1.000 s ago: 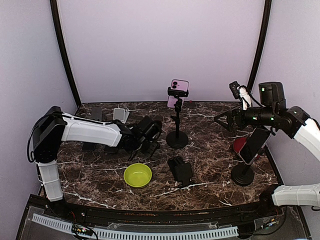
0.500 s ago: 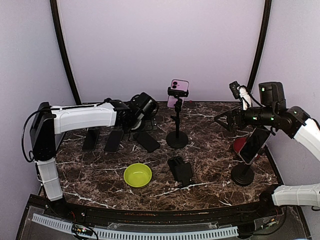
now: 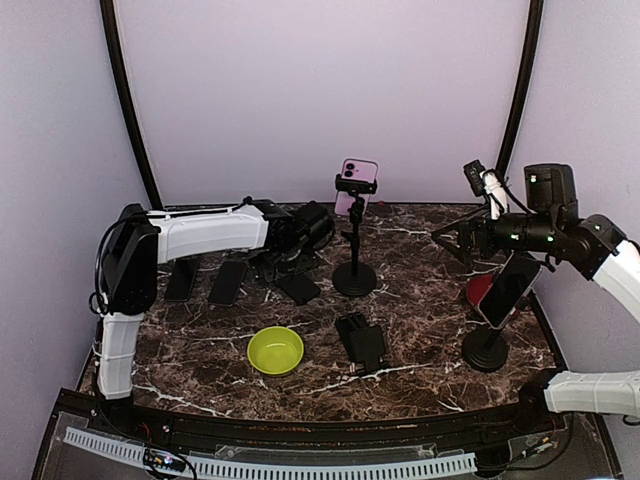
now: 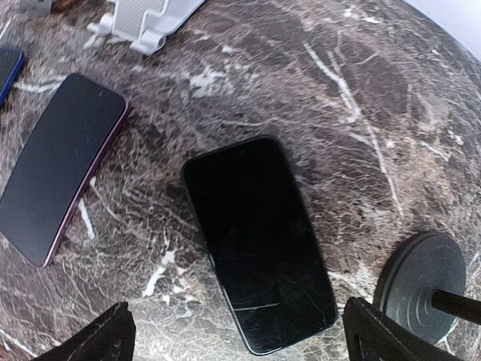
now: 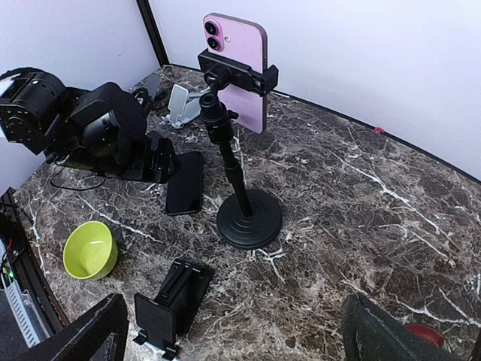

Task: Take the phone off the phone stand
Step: Adjust the phone at the center of the board.

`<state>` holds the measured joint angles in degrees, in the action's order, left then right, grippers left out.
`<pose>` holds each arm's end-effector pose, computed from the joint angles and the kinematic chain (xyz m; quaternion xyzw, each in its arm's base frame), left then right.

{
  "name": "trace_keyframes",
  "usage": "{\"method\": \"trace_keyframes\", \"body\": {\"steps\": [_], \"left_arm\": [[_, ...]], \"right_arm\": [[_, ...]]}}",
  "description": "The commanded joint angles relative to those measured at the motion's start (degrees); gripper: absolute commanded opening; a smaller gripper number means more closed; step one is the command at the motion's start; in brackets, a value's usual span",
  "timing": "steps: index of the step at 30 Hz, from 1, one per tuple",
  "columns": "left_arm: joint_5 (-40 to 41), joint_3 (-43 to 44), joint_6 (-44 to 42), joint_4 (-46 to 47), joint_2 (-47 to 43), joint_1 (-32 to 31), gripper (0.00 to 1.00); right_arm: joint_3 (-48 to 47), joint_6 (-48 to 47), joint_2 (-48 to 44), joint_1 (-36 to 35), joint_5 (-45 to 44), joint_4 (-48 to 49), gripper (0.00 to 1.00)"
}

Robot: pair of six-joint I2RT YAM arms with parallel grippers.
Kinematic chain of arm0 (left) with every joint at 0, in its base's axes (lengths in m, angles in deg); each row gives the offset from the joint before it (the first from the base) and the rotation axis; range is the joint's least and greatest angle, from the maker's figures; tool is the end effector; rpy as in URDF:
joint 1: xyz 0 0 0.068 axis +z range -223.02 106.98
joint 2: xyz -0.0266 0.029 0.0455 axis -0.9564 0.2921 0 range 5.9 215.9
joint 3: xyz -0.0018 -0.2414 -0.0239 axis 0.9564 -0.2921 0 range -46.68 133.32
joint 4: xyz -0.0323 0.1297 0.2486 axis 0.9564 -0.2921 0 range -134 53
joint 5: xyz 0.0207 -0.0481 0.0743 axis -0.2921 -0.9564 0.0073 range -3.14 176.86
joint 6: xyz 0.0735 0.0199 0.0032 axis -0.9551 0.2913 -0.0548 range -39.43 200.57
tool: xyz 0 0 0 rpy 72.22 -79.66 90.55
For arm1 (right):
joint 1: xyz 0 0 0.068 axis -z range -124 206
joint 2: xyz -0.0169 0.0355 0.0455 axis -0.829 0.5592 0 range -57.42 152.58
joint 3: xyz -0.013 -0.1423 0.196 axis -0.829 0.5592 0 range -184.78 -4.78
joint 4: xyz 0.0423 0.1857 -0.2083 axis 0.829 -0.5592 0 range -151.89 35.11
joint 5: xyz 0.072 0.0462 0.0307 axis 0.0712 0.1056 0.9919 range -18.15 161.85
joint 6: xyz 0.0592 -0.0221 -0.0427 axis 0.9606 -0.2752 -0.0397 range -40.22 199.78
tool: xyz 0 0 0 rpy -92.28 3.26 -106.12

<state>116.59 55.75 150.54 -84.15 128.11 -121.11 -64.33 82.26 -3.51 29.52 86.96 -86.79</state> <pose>0.3355 -0.3259 0.1567 -0.2301 0.9201 -0.0364 0.3150 0.2299 0.1333 0.3270 -0.2430 0.8091 0.2390 0.4788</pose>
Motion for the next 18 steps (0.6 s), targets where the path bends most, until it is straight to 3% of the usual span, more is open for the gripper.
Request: {"method": "trace_keyframes", "body": {"steps": [1, 8, 18], "left_arm": [[-0.9, 4.2, 7.3, -6.8, 1.6, 0.5, 0.99], [-3.7, 6.6, 7.5, -4.4, 6.6, 0.6, 0.99], [-1.3, 11.9, 8.3, -7.2, 12.6, 0.6, 0.99]], "right_arm": [[0.5, -0.5, -1.2, 0.4, -0.7, 0.8, 0.99], [1.0, -0.5, -1.9, 0.4, -0.8, 0.8, 0.99], [1.5, -0.6, -2.9, 0.4, -1.0, 0.9, 0.99]]}}
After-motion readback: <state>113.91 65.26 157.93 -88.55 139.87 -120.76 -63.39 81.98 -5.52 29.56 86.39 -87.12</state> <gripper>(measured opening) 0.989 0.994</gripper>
